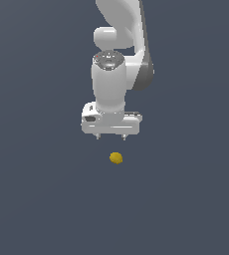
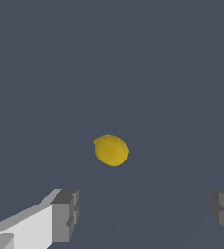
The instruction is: Pick up the object and move it to a goal position.
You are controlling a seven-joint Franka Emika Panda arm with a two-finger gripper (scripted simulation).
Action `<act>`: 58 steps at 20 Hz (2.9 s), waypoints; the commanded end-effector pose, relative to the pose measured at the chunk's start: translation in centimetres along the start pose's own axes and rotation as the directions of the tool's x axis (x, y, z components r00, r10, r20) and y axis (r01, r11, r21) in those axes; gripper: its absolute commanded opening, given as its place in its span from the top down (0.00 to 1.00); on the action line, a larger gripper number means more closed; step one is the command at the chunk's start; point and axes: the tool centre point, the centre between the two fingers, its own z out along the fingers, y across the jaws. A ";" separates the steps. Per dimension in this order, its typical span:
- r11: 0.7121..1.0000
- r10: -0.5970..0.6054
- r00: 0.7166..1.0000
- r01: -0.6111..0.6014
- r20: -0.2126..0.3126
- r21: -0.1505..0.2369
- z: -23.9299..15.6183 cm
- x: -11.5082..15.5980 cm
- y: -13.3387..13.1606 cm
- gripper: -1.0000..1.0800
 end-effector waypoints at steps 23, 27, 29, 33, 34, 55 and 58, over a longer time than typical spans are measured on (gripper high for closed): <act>0.997 -0.082 0.997 0.083 -0.011 0.010 1.9 1.1 -1.3 0.04; 0.991 -0.130 0.991 0.130 0.012 0.008 4.8 1.0 -1.5 0.04; 0.987 -0.158 0.987 0.157 0.025 0.008 6.5 0.8 -1.6 0.04; 0.980 -0.199 0.979 0.199 0.045 0.010 9.2 0.5 -1.9 0.04; 0.978 -0.207 0.977 0.207 0.049 0.011 9.7 0.5 -1.9 0.04; 0.973 -0.232 0.971 0.232 0.061 0.014 15.9 -0.2 -2.1 0.04; 0.973 -0.232 0.971 0.232 0.061 0.014 16.3 -0.1 -2.1 0.04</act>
